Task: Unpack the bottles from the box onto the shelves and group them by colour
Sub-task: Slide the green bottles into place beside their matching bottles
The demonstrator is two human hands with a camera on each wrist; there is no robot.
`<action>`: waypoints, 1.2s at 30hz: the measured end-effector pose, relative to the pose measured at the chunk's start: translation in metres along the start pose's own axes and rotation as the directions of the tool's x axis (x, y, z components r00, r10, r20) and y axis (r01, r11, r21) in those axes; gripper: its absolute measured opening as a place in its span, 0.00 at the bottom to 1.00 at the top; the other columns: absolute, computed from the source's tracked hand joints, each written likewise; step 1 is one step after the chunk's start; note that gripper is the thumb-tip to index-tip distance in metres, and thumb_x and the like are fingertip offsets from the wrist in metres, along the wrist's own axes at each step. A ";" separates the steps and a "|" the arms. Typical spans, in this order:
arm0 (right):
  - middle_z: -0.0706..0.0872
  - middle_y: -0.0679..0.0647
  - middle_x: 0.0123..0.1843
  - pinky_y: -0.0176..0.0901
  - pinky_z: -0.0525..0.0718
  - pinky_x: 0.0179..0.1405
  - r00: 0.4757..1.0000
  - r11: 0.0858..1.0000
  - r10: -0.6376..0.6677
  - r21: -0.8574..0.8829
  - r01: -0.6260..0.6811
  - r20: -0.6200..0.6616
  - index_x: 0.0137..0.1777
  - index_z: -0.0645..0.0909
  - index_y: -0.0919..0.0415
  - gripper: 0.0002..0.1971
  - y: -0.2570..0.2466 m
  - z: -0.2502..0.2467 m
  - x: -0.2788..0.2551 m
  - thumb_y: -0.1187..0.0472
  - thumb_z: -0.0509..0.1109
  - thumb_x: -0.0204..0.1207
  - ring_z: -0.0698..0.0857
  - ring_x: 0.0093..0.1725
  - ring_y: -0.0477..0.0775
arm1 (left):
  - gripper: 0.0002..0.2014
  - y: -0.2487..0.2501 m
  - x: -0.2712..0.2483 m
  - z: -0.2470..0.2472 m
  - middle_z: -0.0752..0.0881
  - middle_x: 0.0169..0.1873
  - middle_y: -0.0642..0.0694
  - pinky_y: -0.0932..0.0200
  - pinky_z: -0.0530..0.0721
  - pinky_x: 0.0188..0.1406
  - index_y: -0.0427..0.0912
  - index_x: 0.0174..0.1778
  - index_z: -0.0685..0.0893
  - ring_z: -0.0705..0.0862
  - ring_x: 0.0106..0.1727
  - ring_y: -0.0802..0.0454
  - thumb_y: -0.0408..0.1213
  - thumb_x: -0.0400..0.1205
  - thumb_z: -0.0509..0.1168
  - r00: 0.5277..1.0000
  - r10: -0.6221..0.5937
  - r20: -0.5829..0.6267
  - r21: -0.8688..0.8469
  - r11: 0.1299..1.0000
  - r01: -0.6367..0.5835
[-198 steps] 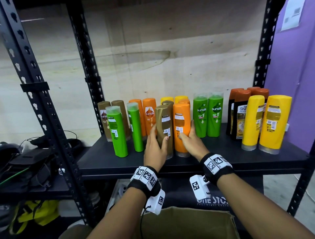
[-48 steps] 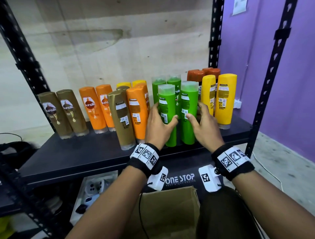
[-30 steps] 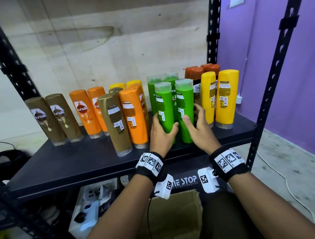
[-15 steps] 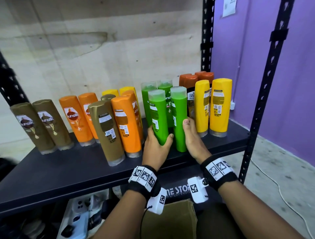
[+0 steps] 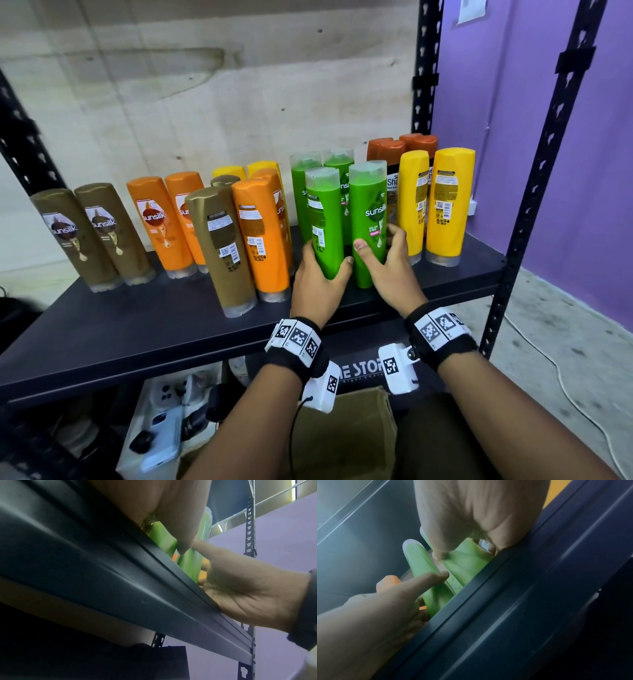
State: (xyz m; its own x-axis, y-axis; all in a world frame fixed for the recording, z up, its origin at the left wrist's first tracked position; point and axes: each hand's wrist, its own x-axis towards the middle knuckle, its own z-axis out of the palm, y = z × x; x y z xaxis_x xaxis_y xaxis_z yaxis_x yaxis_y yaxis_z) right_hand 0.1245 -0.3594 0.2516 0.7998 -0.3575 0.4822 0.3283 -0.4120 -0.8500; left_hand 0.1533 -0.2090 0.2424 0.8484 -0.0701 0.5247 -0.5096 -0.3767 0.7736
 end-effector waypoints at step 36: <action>0.77 0.42 0.71 0.45 0.73 0.62 0.997 0.999 0.020 -0.032 -0.017 0.075 0.80 0.61 0.45 0.28 0.005 -0.002 -0.009 0.34 0.56 0.85 0.79 0.67 0.47 | 0.18 0.017 -0.007 -0.020 0.85 0.46 0.56 0.55 0.78 0.44 0.53 0.64 0.71 0.83 0.42 0.66 0.42 0.78 0.54 0.991 -0.127 0.030 -0.259 0.957 0.131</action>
State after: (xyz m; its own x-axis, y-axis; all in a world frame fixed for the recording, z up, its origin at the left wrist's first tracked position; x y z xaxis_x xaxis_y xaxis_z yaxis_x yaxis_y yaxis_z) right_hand 0.1173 -0.3599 0.2436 0.8417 -0.3014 0.4480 0.2983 -0.4320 -0.8511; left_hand 0.1360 -0.1967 0.2593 0.9103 -0.0496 0.4110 -0.4139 -0.1307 0.9009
